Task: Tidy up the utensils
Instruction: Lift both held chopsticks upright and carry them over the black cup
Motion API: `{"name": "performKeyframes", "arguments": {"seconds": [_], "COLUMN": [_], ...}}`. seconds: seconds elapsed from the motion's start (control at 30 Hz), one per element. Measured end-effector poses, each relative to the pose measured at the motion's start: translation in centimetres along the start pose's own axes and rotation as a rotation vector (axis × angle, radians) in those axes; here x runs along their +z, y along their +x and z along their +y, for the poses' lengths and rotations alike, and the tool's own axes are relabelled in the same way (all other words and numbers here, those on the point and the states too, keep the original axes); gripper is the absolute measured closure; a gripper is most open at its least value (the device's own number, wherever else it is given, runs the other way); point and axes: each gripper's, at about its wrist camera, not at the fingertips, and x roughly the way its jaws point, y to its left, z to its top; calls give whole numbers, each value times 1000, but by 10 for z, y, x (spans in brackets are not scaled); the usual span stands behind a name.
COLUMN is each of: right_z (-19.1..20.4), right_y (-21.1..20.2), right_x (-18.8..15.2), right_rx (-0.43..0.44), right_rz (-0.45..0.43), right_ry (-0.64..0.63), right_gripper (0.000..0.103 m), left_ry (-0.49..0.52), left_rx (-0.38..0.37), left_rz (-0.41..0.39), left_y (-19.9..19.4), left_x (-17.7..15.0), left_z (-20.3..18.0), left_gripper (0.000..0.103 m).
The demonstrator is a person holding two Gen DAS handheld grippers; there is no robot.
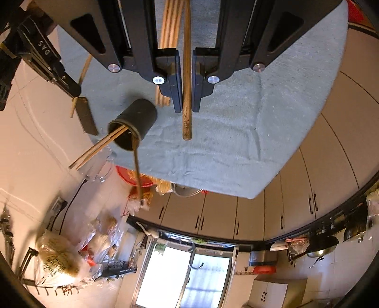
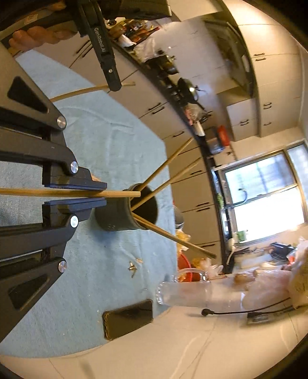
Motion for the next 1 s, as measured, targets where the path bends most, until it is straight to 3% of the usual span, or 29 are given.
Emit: {"name": "performKeyframes", "arguments": {"seconds": [0.3,0.67,1.0], "right_z": [1,1,2], "right_y": [-28,-53,-74], "right_x": [7,21,33], "right_rx": [5,11,14], "right_rz": [-83,-155,-210], "right_ry": [21,22,16], "right_gripper": [96,96,96], "left_ry": [53,62,89], "left_rx": [9,-11,25], "left_rz": [-84,-119,-169], "left_y": [-40,-57,-74], "left_x": [2,4,6], "left_z": [-19,-28,-38], "left_gripper": [96,96,96]}}
